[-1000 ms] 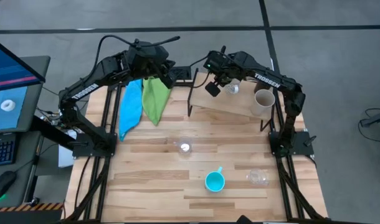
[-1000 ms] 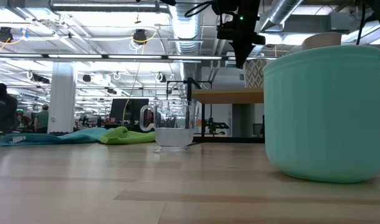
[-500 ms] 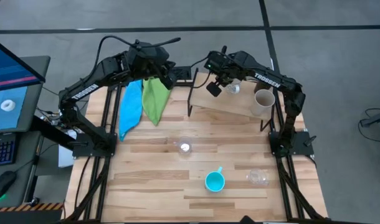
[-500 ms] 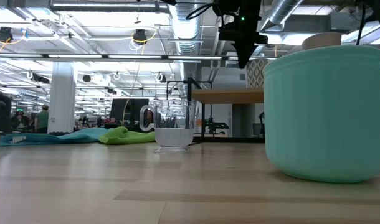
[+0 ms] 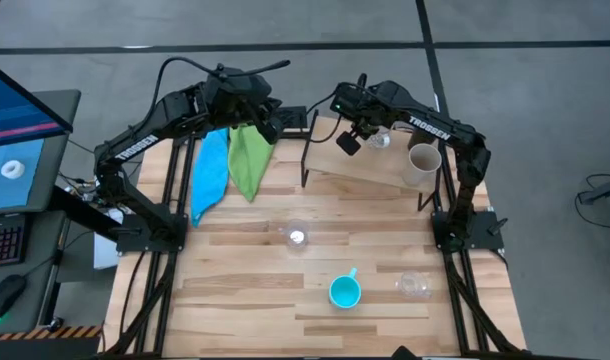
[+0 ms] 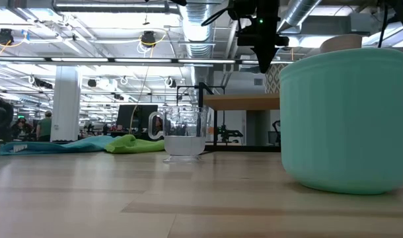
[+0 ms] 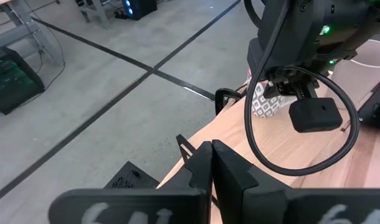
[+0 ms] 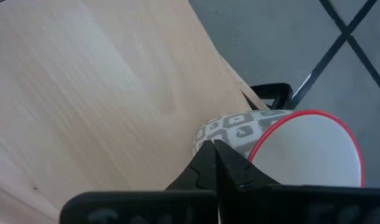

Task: Stack small to large cups/mugs on shelf
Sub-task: Move the white patterned mug to the middle top of the shelf

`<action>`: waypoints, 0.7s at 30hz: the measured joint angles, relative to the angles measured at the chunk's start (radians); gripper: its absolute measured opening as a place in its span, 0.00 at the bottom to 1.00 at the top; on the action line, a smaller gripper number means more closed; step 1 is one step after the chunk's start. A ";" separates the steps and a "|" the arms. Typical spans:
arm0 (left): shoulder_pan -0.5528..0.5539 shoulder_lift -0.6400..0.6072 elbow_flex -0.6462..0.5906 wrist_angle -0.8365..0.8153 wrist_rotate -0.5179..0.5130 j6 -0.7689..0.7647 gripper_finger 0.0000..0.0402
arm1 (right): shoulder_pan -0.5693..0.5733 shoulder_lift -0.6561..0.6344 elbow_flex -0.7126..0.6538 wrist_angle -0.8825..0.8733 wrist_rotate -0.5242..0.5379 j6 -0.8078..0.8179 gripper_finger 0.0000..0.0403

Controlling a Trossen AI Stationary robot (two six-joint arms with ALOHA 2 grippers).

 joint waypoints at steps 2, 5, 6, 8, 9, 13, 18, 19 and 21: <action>0.000 0.000 0.000 0.000 0.000 0.002 0.00 | 0.000 0.000 0.000 0.000 0.008 0.000 0.02; 0.000 0.000 0.000 0.000 0.000 0.008 0.00 | -0.005 0.000 0.000 0.000 0.012 0.000 0.02; 0.000 0.000 0.000 0.000 0.000 0.008 0.00 | -0.007 0.000 0.000 -0.001 0.012 0.000 0.02; 0.000 0.000 0.000 0.000 0.000 0.008 0.00 | -0.014 0.000 0.000 -0.013 0.012 0.000 0.02; 0.000 0.000 0.000 0.000 0.000 0.007 0.00 | -0.018 0.000 0.000 -0.023 0.013 0.001 0.02; 0.000 0.000 0.000 0.000 0.000 0.003 0.00 | -0.027 0.000 0.000 -0.039 0.013 0.002 0.02; 0.000 0.000 0.000 0.000 0.000 0.001 0.00 | -0.026 0.000 0.000 -0.047 0.012 0.002 0.02; 0.000 0.000 0.000 0.000 0.000 0.001 0.00 | -0.026 0.000 0.000 -0.047 0.012 0.002 0.02; 0.000 0.000 0.000 0.000 0.000 0.002 0.00 | -0.026 0.000 0.000 -0.046 0.012 0.002 0.02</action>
